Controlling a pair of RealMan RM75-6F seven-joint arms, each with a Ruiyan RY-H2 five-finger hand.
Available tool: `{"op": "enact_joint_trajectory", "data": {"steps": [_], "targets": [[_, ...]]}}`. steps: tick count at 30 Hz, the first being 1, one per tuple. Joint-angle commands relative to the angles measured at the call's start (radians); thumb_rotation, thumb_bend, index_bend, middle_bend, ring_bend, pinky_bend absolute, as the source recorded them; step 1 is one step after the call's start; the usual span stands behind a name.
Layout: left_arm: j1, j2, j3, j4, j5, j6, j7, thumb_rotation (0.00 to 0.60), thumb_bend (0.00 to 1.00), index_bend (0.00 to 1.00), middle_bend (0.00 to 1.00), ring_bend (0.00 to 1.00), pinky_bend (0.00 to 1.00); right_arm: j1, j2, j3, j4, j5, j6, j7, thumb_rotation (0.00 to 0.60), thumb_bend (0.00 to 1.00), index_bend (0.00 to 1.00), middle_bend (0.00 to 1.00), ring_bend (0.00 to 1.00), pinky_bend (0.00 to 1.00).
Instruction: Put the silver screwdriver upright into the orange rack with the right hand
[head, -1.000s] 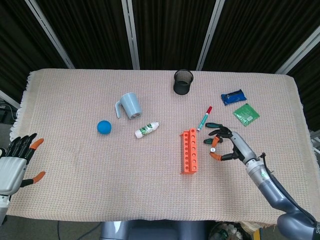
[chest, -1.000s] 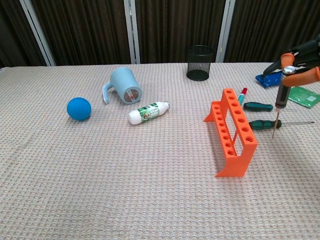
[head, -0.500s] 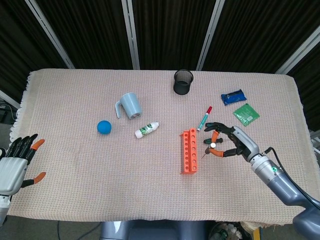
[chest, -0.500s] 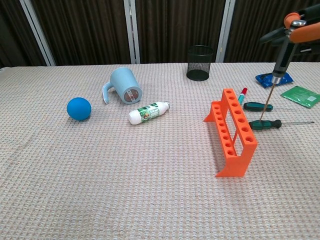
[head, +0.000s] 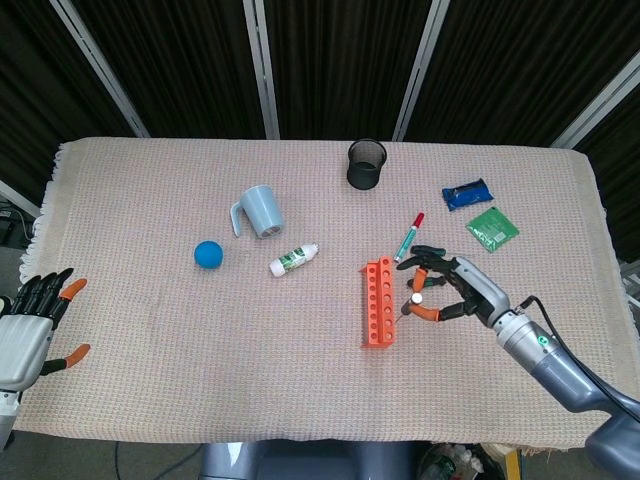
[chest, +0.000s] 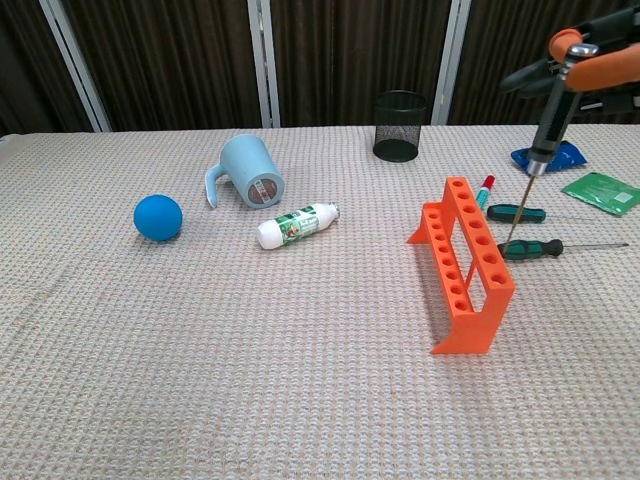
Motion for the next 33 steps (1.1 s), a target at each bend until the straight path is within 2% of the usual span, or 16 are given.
{"op": "enact_joint_trajectory", "data": {"steps": [1,33], "targets": [[0.000,-0.001,0.000,0.002,-0.002,-0.001,-0.001,0.600,0.18,0.12,0.00,0.00,0.00,0.014,-0.005,-0.013,0.003,0.008,0.005,-0.002,0.600,0.28,0.62,0.26,0.02,0.00],[0.003,-0.005,0.004,0.019,-0.016,-0.011,-0.018,0.600,0.18,0.12,0.00,0.00,0.00,0.105,-0.050,-0.102,0.033,0.087,0.020,-0.083,0.600,0.29,0.62,0.26,0.02,0.00]]}}
